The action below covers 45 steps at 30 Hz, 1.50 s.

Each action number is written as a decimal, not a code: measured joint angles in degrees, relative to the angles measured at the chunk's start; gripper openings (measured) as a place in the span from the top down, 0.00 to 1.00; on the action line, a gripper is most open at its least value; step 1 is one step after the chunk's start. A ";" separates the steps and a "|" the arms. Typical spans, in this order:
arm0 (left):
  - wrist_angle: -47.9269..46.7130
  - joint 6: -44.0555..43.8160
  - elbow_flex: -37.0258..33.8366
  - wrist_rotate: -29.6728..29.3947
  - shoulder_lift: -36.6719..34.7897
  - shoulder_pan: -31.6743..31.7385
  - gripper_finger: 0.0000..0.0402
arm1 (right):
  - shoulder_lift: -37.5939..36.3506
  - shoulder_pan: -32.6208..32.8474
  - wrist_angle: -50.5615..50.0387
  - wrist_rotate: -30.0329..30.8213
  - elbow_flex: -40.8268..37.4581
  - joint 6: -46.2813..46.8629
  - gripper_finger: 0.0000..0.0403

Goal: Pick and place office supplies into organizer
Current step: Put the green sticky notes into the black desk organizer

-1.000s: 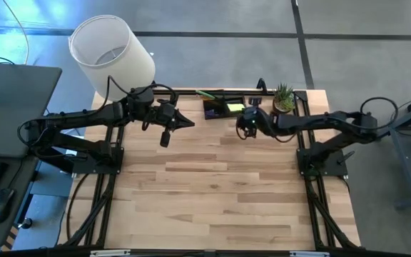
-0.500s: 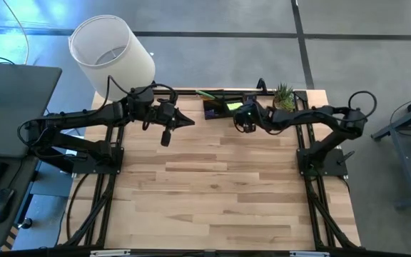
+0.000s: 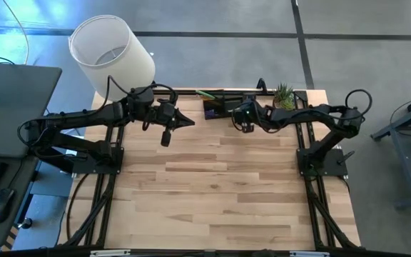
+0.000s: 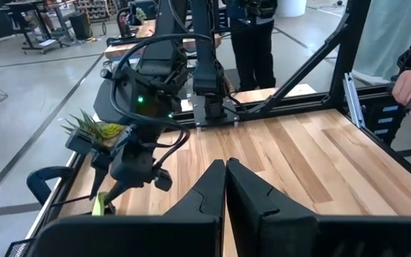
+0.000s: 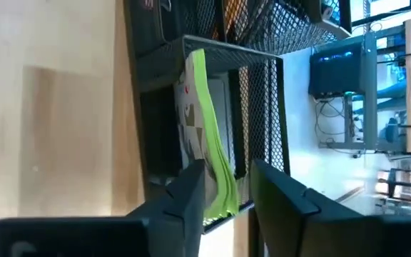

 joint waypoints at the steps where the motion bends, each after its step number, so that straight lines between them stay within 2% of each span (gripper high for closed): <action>1: 0.00 0.00 0.00 0.00 -0.02 0.00 1.00 | 0.02 0.00 -0.02 -0.42 0.00 0.80 0.73; 11: -0.01 0.00 0.00 0.02 -0.01 0.00 1.00 | 0.00 -0.95 -2.48 -12.21 0.02 9.08 0.71; 14: 0.00 0.00 0.00 0.02 0.00 0.00 1.00 | 0.00 -0.76 -4.45 -11.51 0.02 9.66 0.71; 19: 0.04 0.00 0.00 0.02 0.00 0.00 1.00 | 0.02 -0.57 -3.35 -6.39 0.02 10.53 0.71; 21: 0.02 0.00 0.00 0.02 -0.02 0.00 1.00 | 0.02 -0.65 -3.25 -7.14 0.02 12.01 0.72; 23: 0.02 0.00 0.00 0.02 0.00 0.00 1.00 | 0.00 -0.60 -3.65 -13.02 0.02 12.80 0.73; 26: 0.04 0.09 0.00 0.02 -0.01 0.00 1.00 | 0.00 -0.52 -5.14 -25.93 0.02 16.13 0.75; 28: 0.06 0.09 0.00 0.02 -0.01 0.00 1.00 | 0.00 -0.52 -5.16 -30.21 0.02 19.16 0.77; 33: 0.09 0.09 0.00 0.02 -0.01 0.00 1.00 | 0.01 -1.38 -5.19 -23.59 0.02 22.64 0.80; 39: 0.02 0.02 0.00 0.04 0.00 0.00 1.00 | 2.95 -3.96 -6.58 -30.89 0.02 36.53 0.83; 42: 0.02 0.04 0.00 0.04 -0.02 0.00 1.00 | 4.16 -3.22 -7.39 -30.62 0.00 36.41 0.84; 45: 0.02 0.04 0.00 0.04 -0.02 0.00 1.00 | 4.28 -2.59 -6.04 -26.62 0.00 35.55 0.85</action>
